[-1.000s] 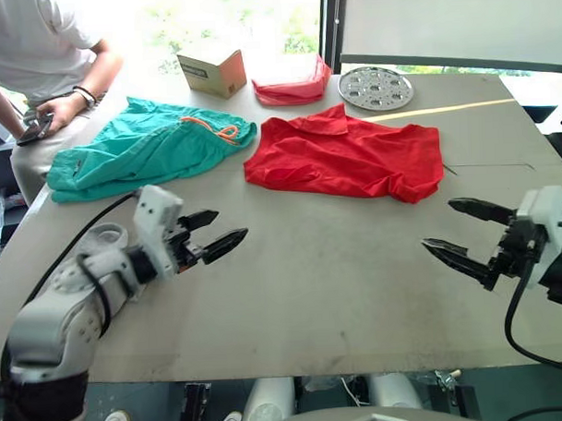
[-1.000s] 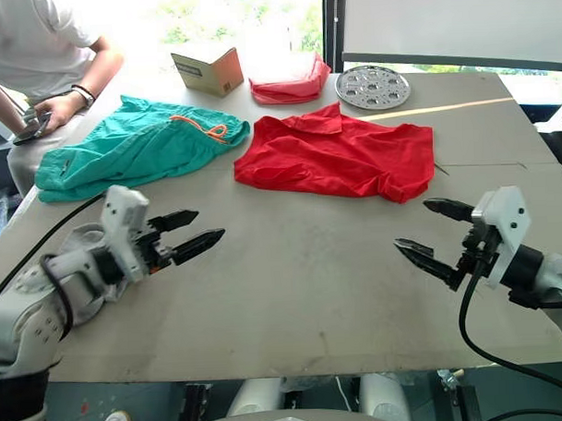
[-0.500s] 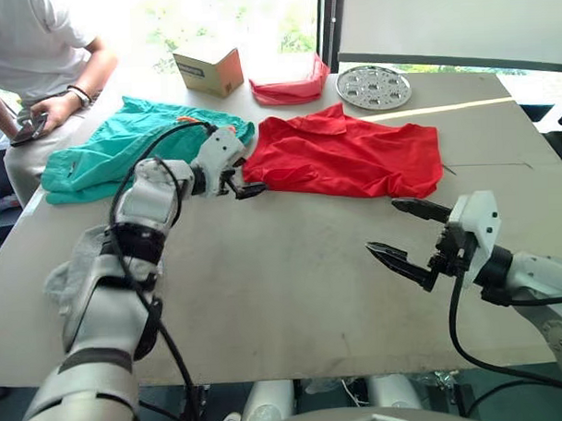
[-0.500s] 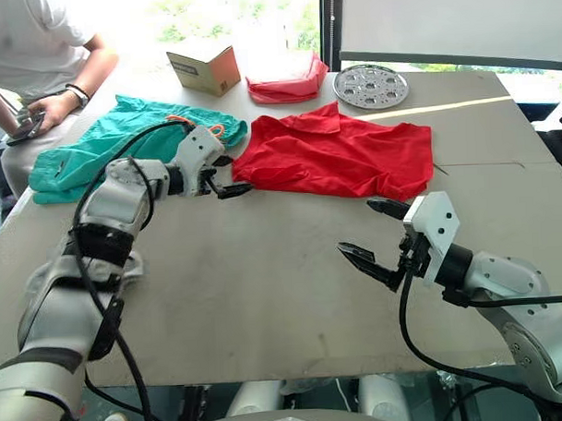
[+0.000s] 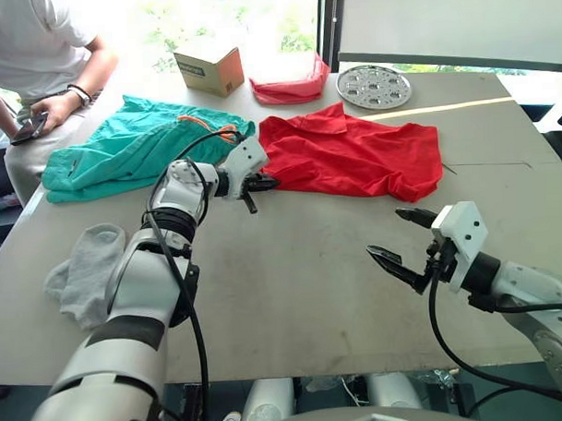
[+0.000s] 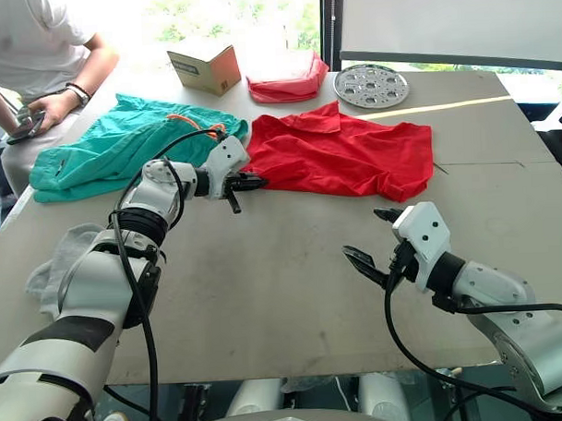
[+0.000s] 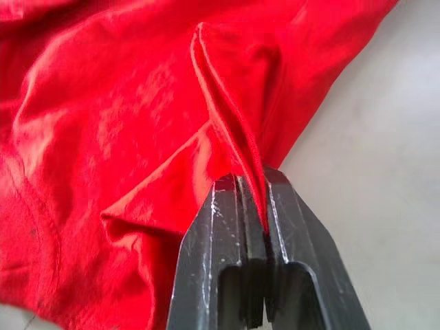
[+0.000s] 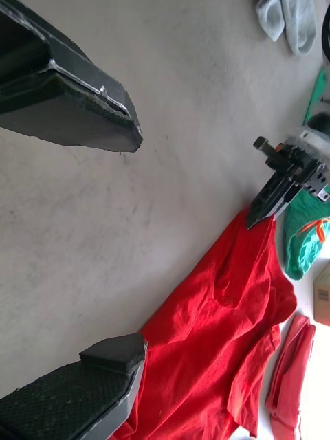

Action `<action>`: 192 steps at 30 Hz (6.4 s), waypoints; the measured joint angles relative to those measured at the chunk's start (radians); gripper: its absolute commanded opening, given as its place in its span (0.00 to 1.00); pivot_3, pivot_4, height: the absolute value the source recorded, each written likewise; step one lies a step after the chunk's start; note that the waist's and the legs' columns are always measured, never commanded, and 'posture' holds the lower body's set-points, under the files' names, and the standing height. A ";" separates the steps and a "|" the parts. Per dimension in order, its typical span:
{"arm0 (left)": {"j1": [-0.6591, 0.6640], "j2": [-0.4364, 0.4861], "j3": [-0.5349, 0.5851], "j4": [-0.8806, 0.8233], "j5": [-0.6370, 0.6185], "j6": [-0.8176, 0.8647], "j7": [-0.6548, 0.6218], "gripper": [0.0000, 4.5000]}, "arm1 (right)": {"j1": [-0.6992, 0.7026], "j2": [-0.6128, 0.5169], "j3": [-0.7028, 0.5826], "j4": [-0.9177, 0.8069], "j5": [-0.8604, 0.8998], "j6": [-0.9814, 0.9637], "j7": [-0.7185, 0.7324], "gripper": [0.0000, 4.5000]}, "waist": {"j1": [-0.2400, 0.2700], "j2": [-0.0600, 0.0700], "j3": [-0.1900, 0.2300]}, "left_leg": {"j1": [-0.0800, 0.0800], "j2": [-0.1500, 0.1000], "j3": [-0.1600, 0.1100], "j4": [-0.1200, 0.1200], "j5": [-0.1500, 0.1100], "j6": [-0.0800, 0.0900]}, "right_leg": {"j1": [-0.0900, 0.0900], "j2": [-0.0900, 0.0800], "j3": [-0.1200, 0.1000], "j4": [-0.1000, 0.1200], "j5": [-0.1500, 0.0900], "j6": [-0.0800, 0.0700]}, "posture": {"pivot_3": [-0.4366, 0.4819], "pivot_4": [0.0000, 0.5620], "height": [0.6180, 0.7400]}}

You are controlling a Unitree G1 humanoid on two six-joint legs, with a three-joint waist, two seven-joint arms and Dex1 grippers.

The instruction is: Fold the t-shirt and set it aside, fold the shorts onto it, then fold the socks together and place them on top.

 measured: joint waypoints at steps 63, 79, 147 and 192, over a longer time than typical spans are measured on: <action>1.017 0.238 0.322 -1.596 -0.445 0.716 0.226 0.00 | -0.605 -0.358 0.443 0.809 -0.614 -0.054 0.596 0.01 | -0.004 0.003 0.000 | 0.005 0.002 0.002 0.000 -0.001 0.000 | 0.001 -0.002 0.008 -0.001 -0.001 -0.003 | 0.48 0.27 1.00; 1.014 0.270 0.436 -1.585 -0.589 0.792 0.245 0.00 | -0.379 -0.429 0.190 0.535 -0.347 0.104 0.707 0.19 | 0.001 0.007 0.003 | 0.004 0.001 0.001 0.000 -0.001 0.000 | 0.001 -0.004 0.005 -0.001 -0.001 -0.003 | 0.48 0.27 1.00; 0.211 0.356 0.527 -1.128 -0.529 0.494 0.590 0.00 | -1.288 -0.122 0.126 1.171 -0.567 -0.320 0.125 0.02 | -0.027 0.003 0.002 | -0.013 0.002 0.000 -0.018 0.015 -0.025 | -0.022 0.000 -0.008 0.000 0.017 -0.004 | 0.48 0.27 1.00; 1.093 0.522 0.345 -1.589 -0.691 0.883 0.186 0.00 | -0.314 -0.590 0.044 0.547 -0.252 0.144 0.750 0.02 | -0.001 0.015 -0.001 | 0.004 0.000 0.016 -0.004 -0.006 0.007 | 0.012 -0.007 -0.007 -0.033 0.007 0.012 | 0.48 0.27 1.00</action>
